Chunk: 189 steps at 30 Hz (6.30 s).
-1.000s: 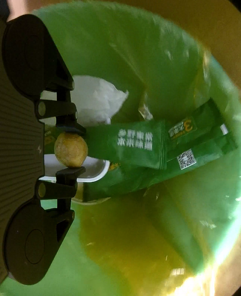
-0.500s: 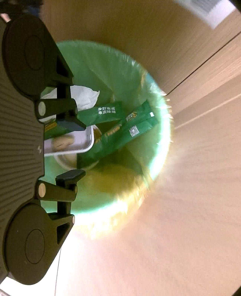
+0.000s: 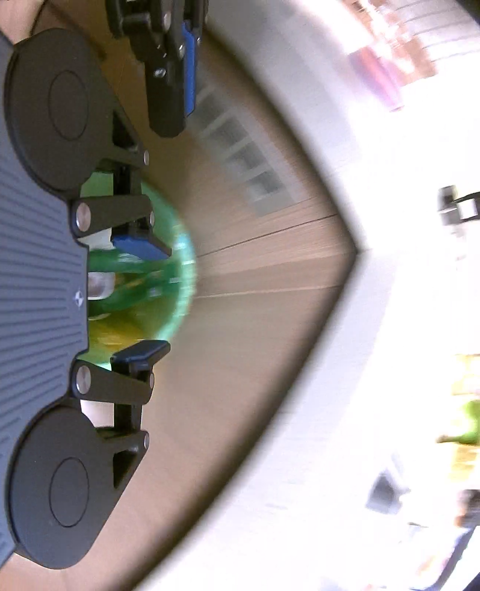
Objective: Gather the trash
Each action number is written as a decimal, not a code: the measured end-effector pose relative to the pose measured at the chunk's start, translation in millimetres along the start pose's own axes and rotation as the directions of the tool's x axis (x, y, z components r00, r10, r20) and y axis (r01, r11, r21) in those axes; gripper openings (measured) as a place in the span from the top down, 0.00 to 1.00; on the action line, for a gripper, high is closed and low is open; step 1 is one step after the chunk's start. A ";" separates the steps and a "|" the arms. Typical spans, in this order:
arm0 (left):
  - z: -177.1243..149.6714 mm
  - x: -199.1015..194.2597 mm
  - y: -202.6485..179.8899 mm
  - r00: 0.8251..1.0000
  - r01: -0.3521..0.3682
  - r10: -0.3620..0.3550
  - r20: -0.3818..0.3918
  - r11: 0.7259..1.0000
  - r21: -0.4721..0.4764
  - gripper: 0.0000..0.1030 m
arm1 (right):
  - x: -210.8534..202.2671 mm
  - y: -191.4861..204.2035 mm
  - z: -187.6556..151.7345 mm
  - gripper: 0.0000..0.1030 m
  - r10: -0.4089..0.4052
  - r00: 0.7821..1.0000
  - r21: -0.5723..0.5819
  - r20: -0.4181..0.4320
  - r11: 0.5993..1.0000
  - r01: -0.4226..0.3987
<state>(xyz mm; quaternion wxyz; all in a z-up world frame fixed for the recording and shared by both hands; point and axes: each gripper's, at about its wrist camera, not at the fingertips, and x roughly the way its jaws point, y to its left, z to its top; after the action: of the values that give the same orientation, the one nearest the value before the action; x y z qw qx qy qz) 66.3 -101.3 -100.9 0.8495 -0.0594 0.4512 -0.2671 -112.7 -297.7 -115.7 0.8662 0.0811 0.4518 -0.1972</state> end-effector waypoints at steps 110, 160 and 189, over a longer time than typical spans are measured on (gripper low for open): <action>45.9 -114.6 204.6 0.914 -0.246 0.360 0.187 0.858 -0.452 0.78 | 123.2 312.0 225.1 0.27 0.191 0.979 -0.298 -0.067 0.933 -0.203; 59.4 -69.4 164.4 0.936 -0.276 0.296 0.189 0.953 -0.122 0.60 | 35.4 172.4 157.4 0.35 0.254 0.949 -0.138 0.189 0.963 -0.230; 48.2 -61.6 123.7 0.919 -0.377 0.349 0.185 0.914 0.149 0.56 | 29.2 193.8 144.2 0.46 0.213 0.967 -0.271 0.141 0.948 -0.169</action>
<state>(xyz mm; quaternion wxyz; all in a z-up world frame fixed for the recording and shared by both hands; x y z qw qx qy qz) 126.5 28.4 -69.7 0.9184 0.0828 0.3611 -0.1388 90.9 -175.3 -63.4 0.9195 -0.0050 0.3888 -0.0582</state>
